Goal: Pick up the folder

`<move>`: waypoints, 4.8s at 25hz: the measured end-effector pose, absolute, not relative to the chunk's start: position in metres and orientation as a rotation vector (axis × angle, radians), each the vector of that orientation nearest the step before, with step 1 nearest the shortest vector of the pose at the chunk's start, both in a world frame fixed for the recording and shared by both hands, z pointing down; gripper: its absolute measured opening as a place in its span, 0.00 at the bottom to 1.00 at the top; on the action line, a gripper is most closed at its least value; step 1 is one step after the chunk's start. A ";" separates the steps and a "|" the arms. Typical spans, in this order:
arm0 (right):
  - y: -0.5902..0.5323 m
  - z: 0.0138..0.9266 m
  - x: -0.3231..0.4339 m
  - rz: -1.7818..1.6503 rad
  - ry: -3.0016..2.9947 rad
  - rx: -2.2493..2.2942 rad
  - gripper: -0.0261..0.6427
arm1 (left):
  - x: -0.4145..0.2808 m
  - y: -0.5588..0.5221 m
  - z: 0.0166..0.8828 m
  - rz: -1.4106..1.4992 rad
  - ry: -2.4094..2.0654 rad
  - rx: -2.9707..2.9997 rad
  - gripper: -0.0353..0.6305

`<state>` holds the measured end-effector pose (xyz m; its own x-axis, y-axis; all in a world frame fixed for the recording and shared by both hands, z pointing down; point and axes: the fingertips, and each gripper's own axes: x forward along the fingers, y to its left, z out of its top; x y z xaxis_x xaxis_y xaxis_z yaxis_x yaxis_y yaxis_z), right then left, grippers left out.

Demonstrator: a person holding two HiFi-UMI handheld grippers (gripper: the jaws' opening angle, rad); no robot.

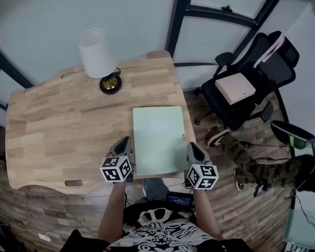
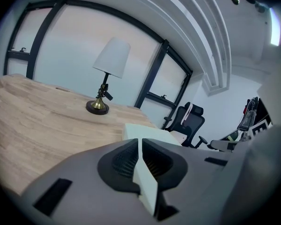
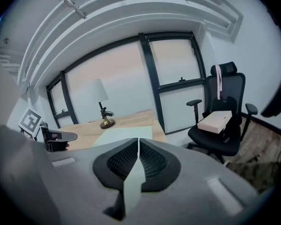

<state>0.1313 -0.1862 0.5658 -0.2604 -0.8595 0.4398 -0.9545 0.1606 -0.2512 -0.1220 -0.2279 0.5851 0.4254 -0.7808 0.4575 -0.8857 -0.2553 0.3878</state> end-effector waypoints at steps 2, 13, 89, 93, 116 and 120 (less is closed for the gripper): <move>-0.190 0.574 0.127 0.778 -2.251 1.722 0.05 | -0.122 -0.228 0.592 0.241 -1.387 2.072 0.07; -0.215 0.622 0.125 1.002 -2.223 1.583 0.12 | -0.106 -0.238 0.618 0.263 -1.270 2.062 0.22; -0.226 0.509 0.070 1.145 -2.549 1.441 0.50 | -0.121 -0.223 0.498 -0.017 -1.313 2.022 0.47; -0.216 0.488 0.074 1.105 -2.588 1.450 0.50 | -0.115 -0.212 0.479 -0.053 -1.317 2.052 0.47; -0.175 0.486 0.110 1.140 -2.547 1.517 0.50 | -0.081 -0.181 0.473 -0.021 -1.275 2.077 0.47; -0.173 0.487 0.117 1.162 -2.535 1.530 0.50 | -0.074 -0.181 0.471 -0.014 -1.265 2.094 0.47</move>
<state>0.1166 -0.1733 0.4873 -0.5366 -0.7807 0.3203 -0.7521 0.2704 -0.6010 -0.0735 -0.1812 0.4711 0.5276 -0.7861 0.3221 -0.7785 -0.2956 0.5537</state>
